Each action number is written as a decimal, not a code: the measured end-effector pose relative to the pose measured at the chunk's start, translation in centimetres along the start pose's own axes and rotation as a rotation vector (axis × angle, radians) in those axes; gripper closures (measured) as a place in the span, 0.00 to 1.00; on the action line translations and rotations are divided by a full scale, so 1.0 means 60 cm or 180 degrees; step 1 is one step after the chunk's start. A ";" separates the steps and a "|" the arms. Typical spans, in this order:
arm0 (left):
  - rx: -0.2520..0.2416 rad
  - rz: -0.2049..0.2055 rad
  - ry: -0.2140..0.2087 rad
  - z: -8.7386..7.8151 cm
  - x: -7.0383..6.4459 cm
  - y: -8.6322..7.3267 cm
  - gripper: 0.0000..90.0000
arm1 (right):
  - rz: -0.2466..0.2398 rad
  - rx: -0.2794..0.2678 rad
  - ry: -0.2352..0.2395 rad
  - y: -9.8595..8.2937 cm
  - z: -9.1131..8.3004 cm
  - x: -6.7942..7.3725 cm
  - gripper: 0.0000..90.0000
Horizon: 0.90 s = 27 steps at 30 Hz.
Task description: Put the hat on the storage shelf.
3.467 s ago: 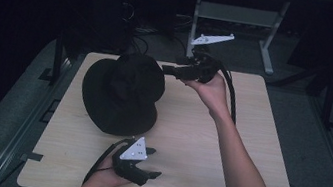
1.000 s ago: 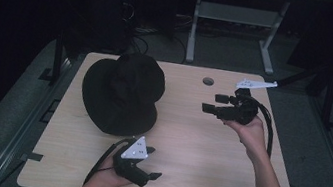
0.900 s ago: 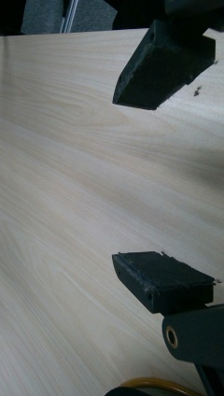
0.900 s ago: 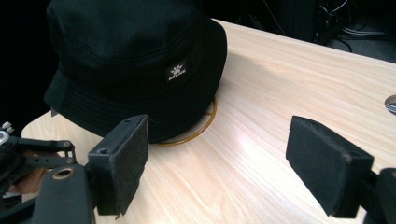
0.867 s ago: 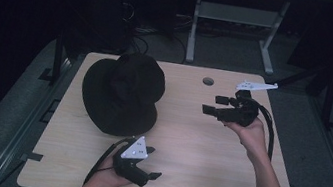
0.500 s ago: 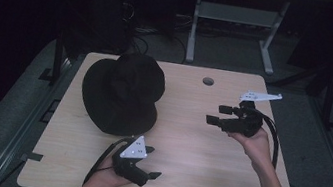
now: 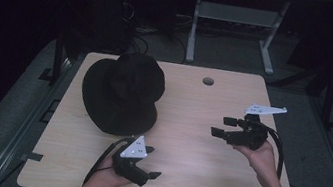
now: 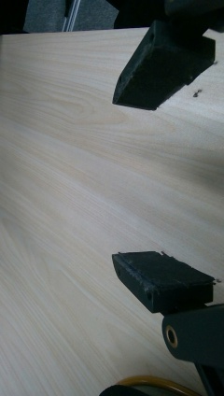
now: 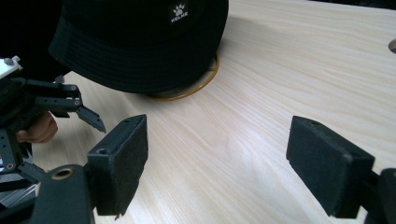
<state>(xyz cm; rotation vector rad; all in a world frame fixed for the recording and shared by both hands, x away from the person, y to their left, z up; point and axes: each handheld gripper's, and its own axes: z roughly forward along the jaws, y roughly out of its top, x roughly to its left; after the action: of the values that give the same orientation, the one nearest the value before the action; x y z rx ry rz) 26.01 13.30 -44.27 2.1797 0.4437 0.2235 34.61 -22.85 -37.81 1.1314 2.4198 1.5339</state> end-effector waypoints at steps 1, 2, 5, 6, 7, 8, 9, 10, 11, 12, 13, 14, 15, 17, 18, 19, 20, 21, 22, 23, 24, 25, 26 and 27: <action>-0.0003 -0.0007 -0.0002 0.000 0.000 0.000 0.21 | 0.0002 -0.0006 -0.0004 -0.003 -0.001 -0.001 0.22; 0.0000 -0.0002 0.0000 0.000 0.000 0.000 0.21 | -0.0003 -0.0006 -0.0004 -0.006 -0.002 -0.001 0.22; -0.0001 -0.0011 0.0001 0.000 0.000 0.000 0.21 | 0.0002 -0.0005 -0.0010 -0.014 -0.004 0.000 0.22; -0.0003 -0.0012 0.0002 0.000 0.000 -0.001 0.21 | 0.0011 0.0005 -0.0009 -0.017 -0.005 0.000 0.22; -0.0013 -0.0021 0.0000 0.000 0.000 -0.001 0.21 | 0.0013 0.0009 -0.0015 -0.020 -0.006 0.000 0.22; -0.0001 -0.0001 0.0003 -0.001 0.000 -0.001 0.21 | 0.0018 0.0002 -0.0004 -0.023 -0.006 -0.001 0.22; 0.0004 0.0005 0.0004 -0.001 0.000 -0.001 0.21 | 0.0038 -0.0010 0.0012 -0.026 -0.008 -0.001 0.22; 0.0005 -0.0016 0.0000 -0.001 0.000 -0.001 0.21 | 0.0048 -0.0012 0.0016 -0.029 -0.010 -0.001 0.22; 0.0001 -0.0031 0.0000 -0.001 0.000 -0.001 0.21 | 0.0050 -0.0021 0.0009 -0.033 -0.011 0.000 0.22; 0.0004 -0.0026 0.0004 -0.002 0.000 -0.001 0.21 | 0.0050 -0.0030 0.0006 -0.036 -0.013 -0.001 0.22; 0.0004 -0.0021 0.0006 -0.002 0.001 -0.001 0.21 | 0.0062 -0.0033 0.0016 -0.040 -0.014 -0.001 0.22; 0.0002 -0.0024 0.0010 -0.002 0.001 -0.001 0.21 | 0.0069 -0.0030 0.0010 -0.043 -0.016 -0.002 0.22; 0.0001 -0.0026 0.0013 -0.002 0.001 -0.001 0.21 | 0.0073 -0.0020 0.0003 -0.046 -0.017 -0.002 0.22; 0.0006 -0.0022 0.0014 -0.002 0.001 -0.002 0.21 | 0.0090 0.0012 -0.0008 -0.053 -0.020 -0.002 0.22; 0.0004 -0.0026 0.0014 -0.002 0.002 -0.002 0.21 | 0.0085 0.0012 -0.0011 -0.057 -0.021 -0.002 0.22; 0.0001 -0.0034 0.0013 -0.002 0.001 -0.002 0.21 | 0.0080 0.0011 -0.0009 -0.060 -0.023 -0.002 0.22; 0.0010 -0.0028 0.0012 -0.002 0.002 -0.002 0.21 | 0.0090 0.0023 -0.0011 -0.064 -0.024 -0.001 0.22; 0.0009 -0.0030 0.0009 -0.002 0.002 -0.002 0.21 | 0.0086 0.0032 -0.0017 -0.067 -0.026 -0.001 0.22; 0.0014 -0.0028 0.0010 -0.002 0.002 -0.002 0.21 | 0.0079 0.0028 -0.0018 -0.070 -0.027 -0.001 0.22; 0.0013 -0.0031 0.0008 -0.002 0.003 -0.002 0.21 | 0.0085 0.0033 -0.0026 -0.073 -0.028 -0.001 0.22; 0.0011 -0.0041 0.0009 -0.002 0.003 -0.002 0.21 | 0.0096 0.0033 -0.0021 -0.077 -0.029 -0.001 0.22; 0.0007 -0.0043 0.0012 -0.002 0.003 -0.003 0.21 | 0.0106 0.0034 -0.0024 -0.081 -0.031 -0.001 0.22; 0.0008 -0.0042 0.0015 -0.003 0.003 -0.003 0.21 | 0.0110 0.0039 -0.0029 -0.084 -0.032 -0.001 0.22; 0.0004 -0.0049 0.0015 -0.003 0.003 -0.003 0.21 | 0.0111 0.0044 -0.0030 -0.088 -0.033 -0.001 0.22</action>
<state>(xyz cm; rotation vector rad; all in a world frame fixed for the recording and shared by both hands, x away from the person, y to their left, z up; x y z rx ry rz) 26.08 13.60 -44.30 2.1767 0.4631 0.2201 30.94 -25.64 -41.08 1.1869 2.4212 1.5201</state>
